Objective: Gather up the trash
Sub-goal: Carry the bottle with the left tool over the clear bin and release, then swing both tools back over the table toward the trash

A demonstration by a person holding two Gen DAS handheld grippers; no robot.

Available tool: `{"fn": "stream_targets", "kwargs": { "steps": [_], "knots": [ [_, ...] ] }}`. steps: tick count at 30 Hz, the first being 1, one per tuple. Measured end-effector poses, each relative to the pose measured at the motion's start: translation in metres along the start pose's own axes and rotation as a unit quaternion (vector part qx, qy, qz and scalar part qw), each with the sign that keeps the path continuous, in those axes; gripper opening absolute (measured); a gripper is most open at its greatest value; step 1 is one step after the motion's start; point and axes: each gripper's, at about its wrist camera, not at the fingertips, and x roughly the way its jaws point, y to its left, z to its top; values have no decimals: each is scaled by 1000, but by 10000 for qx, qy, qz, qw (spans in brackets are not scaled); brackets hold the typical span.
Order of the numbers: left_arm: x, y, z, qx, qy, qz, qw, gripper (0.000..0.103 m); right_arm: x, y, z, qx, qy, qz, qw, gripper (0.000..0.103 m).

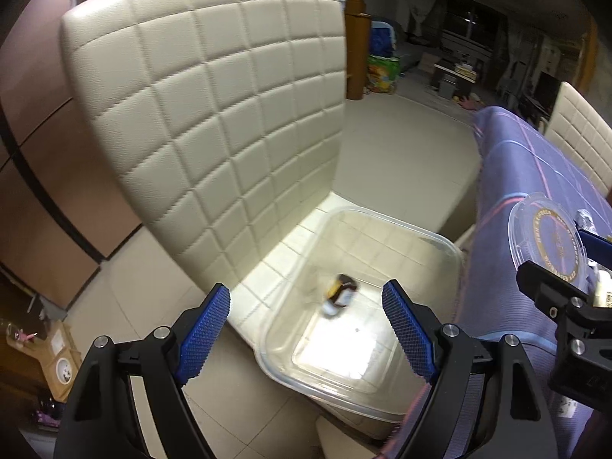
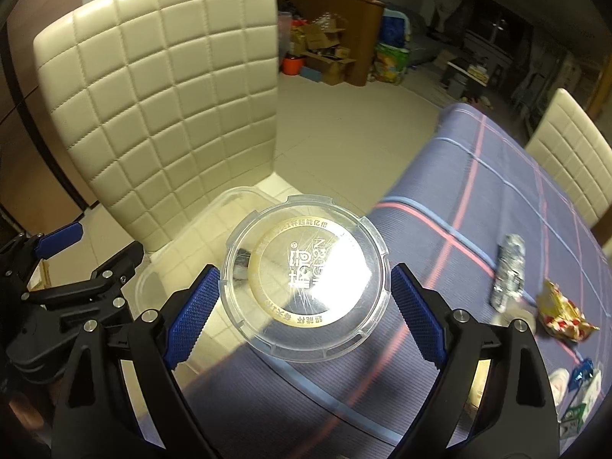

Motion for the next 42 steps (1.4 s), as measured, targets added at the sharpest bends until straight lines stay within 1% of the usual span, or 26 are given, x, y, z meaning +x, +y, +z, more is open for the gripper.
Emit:
{"fn": "stream_targets", "kwargs": {
  "steps": [3, 4, 5, 9, 15, 22, 25, 28, 33, 37, 42],
  "knots": [
    [0, 10, 1, -114, -8, 103, 9999, 80, 4, 9, 5, -51, 21, 71, 10000, 90],
    [0, 15, 1, -170, -1, 128, 9998, 80, 6, 11, 7, -80, 27, 53, 10000, 96],
    [0, 18, 1, -218, 6, 142, 9997, 80, 6, 14, 7, -106, 28, 32, 9999, 97],
    [-1, 25, 0, -312, 15, 187, 9993, 80, 8, 15, 5, -125, 69, 3, 9999, 97],
    [-5, 17, -3, -259, 64, 71, 9996, 80, 5, 3, -2, 84, 154, -3, 9998, 97],
    [-31, 3, -8, -103, -88, -112, 9998, 80, -23, -16, -20, 289, 30, -134, 9995, 97],
    [-43, -5, -13, -15, -88, -233, 9997, 80, -38, -26, -33, 400, -2, -172, 9990, 97],
    [-53, -15, -20, 58, -59, -370, 9993, 80, -53, -38, -54, 535, -12, -257, 9982, 97],
    [-67, -41, -34, 325, 21, -606, 9976, 80, -72, -63, -88, 810, 100, -329, 9961, 97],
    [-80, -71, -48, 654, 27, -824, 9944, 80, -87, -87, -119, 1116, 151, -441, 9927, 97],
    [-93, -106, -64, 1020, 52, -1072, 9890, 80, -102, -127, -160, 1684, 268, -550, 9838, 97]
  ]
}}
